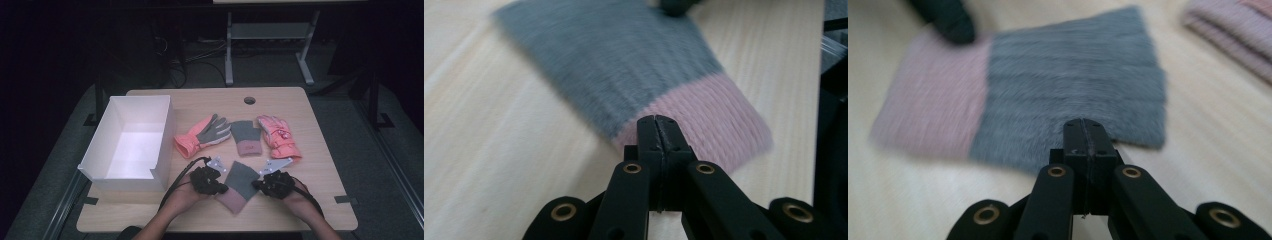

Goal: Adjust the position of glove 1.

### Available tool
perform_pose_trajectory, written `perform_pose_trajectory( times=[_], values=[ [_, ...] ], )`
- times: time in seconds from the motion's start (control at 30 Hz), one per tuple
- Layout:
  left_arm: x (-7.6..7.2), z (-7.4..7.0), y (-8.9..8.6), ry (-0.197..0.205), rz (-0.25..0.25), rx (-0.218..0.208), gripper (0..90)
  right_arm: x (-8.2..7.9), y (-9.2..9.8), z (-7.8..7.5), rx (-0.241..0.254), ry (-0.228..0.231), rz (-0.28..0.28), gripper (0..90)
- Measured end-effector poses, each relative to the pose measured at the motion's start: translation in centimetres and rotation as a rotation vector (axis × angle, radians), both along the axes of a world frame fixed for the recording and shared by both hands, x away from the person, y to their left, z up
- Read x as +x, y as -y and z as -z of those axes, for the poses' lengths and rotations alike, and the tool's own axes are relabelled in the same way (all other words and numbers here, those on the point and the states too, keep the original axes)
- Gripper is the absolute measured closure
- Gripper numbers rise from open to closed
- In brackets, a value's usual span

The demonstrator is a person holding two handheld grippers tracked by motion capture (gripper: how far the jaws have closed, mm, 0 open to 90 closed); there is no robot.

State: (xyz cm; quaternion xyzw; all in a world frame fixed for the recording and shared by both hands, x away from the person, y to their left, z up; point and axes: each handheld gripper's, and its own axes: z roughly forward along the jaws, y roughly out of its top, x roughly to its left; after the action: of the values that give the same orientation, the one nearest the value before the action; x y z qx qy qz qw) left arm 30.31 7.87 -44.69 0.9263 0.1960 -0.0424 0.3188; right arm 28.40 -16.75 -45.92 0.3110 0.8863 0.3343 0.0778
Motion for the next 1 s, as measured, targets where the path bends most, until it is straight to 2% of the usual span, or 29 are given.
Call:
perform_pose_trajectory(
  times=[0.03,0.3,0.43,0.77,1.0],
  values=[
    [-0.2,0.0,0.2,-0.007,0.009,-0.007,89.7,0.9,-0.2,0.1,0.014,-0.001,0.025,89.8],
    [-0.6,0.4,1.2,-0.022,0.031,-0.04,89.6,3.0,-1.3,0.3,0.008,0.036,0.053,89.9],
    [-0.7,0.5,1.8,-0.026,0.051,-0.049,89.7,3.8,-1.9,0.3,0.011,0.039,0.058,89.9],
    [-0.8,0.8,3.8,-0.034,0.068,-0.085,89.7,5.1,-3.2,0.5,0.021,0.059,0.065,90.0],
    [-0.7,1.0,4.1,-0.044,0.068,-0.102,89.6,5.2,-3.5,0.6,0.019,0.067,0.065,89.9]
  ],
)
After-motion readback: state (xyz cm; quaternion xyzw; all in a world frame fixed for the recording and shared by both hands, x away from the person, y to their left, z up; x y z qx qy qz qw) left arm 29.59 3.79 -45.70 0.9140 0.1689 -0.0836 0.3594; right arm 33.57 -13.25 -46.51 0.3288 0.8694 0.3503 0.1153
